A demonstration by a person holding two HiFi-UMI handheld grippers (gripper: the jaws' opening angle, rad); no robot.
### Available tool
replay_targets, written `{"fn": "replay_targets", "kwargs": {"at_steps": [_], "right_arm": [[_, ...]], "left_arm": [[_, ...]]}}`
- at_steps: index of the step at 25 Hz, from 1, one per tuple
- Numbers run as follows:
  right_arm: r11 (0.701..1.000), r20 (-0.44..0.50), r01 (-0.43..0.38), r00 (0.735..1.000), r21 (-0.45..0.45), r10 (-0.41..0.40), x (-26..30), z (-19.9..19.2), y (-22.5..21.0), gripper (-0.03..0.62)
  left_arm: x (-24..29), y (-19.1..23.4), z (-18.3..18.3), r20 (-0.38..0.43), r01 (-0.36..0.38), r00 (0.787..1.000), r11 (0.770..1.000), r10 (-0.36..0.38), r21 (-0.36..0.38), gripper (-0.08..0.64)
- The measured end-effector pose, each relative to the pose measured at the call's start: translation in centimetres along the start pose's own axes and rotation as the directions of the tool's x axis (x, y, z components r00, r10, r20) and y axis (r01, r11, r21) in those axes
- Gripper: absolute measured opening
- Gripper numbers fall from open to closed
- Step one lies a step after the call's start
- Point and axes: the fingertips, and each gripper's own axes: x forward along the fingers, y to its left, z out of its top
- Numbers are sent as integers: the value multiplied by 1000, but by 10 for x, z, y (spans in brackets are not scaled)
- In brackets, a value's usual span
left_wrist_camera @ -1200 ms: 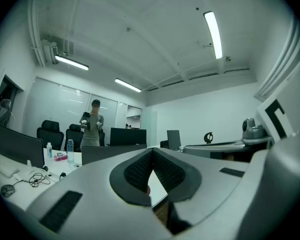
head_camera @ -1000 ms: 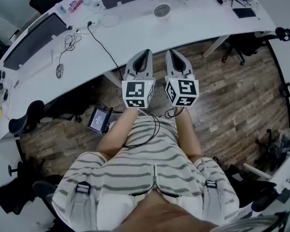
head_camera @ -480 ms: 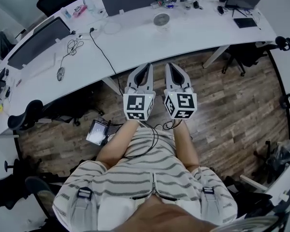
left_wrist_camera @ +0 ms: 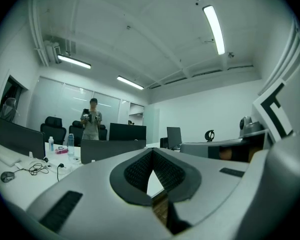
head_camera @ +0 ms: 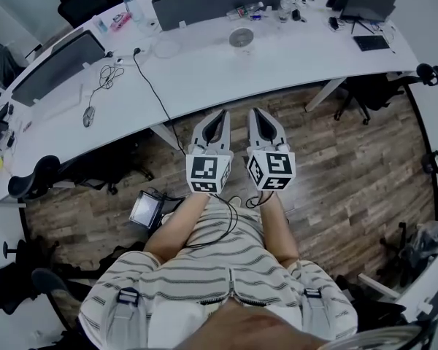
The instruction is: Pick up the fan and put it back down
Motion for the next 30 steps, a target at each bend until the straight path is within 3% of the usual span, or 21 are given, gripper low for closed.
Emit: {"fn": "replay_targets", "kwargs": {"at_steps": [17,30], "right_arm": [[1000,-2,15,1000,-6,-15,123,13,-59,12],[999,-1,38,999,-1,-38,224,35,-94,11]], "left_arm": [[134,46,0,-8,52,999,999,-52,9,6],[235,100,20,-16,75,997,997,-74,18,6]]}}
